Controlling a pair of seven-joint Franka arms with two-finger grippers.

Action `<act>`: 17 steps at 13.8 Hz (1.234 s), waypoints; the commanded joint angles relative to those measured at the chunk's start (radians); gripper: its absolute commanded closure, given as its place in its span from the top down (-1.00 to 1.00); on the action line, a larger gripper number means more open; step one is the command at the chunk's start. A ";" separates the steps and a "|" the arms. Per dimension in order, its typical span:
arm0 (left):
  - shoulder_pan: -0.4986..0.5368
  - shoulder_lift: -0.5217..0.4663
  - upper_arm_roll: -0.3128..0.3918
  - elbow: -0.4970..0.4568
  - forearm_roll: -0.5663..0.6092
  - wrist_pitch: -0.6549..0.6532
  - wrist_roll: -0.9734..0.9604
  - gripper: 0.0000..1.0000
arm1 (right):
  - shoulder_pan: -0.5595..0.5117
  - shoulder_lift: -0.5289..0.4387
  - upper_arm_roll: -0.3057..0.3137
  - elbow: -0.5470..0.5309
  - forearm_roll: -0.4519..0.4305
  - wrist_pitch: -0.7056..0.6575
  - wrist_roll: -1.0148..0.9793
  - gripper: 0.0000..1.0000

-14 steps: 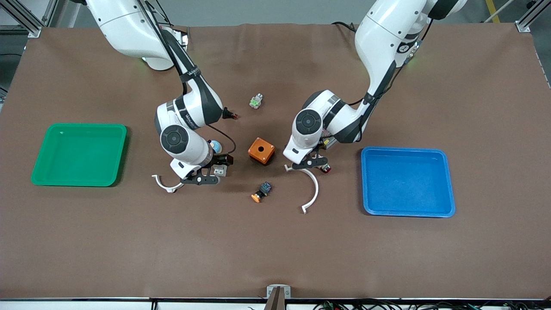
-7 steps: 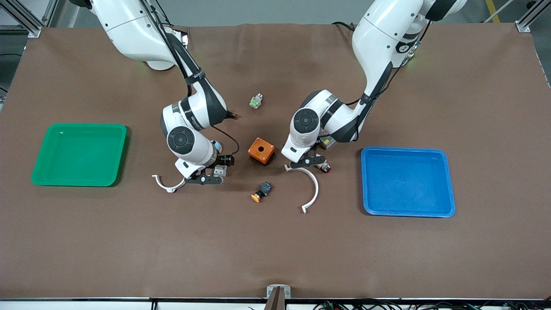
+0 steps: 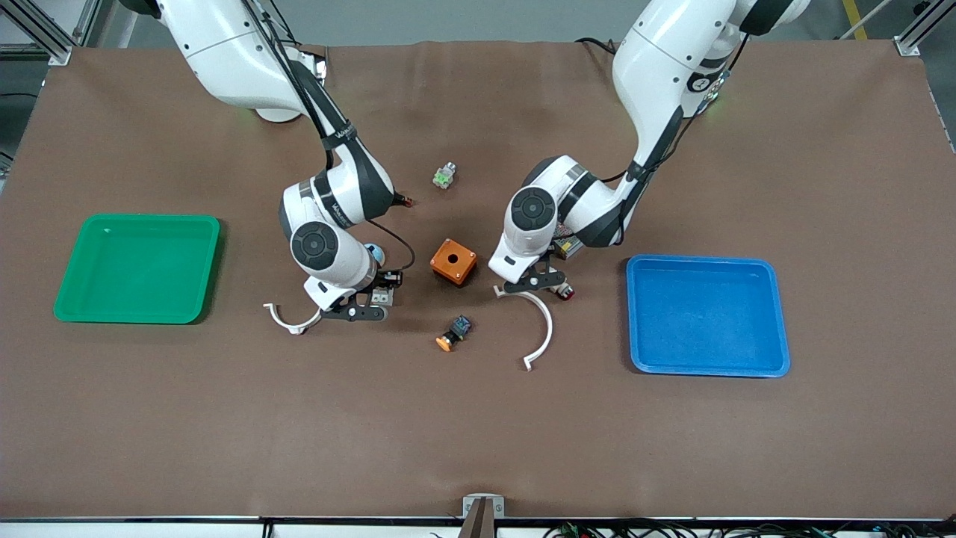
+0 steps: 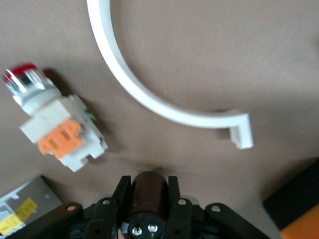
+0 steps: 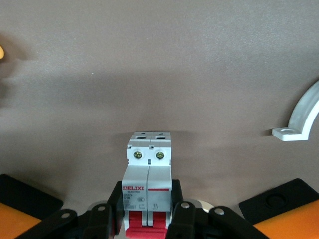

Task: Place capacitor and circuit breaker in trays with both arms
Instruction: 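Carry the capacitor to the blue tray while the right gripper carries the breaker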

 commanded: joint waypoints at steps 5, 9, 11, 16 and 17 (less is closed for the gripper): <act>0.200 -0.225 0.003 -0.021 0.014 -0.179 0.170 -1.00 | -0.137 -0.199 -0.011 0.123 0.009 -0.411 0.003 -0.55; 0.380 -0.238 0.004 -0.053 0.018 -0.212 0.314 -1.00 | -0.298 -0.321 -0.012 0.143 -0.075 -0.631 -0.148 -0.55; 0.446 -0.223 0.003 -0.083 0.072 -0.183 0.338 -1.00 | -0.388 -0.357 -0.012 0.132 -0.125 -0.676 -0.257 -0.55; 0.595 -0.134 0.001 -0.180 0.100 0.049 0.409 -1.00 | -0.641 -0.360 -0.012 0.111 -0.167 -0.665 -0.622 -0.55; 0.610 -0.112 0.001 -0.179 0.100 0.066 0.429 -1.00 | -0.681 -0.357 -0.012 0.105 -0.179 -0.645 -0.681 -0.55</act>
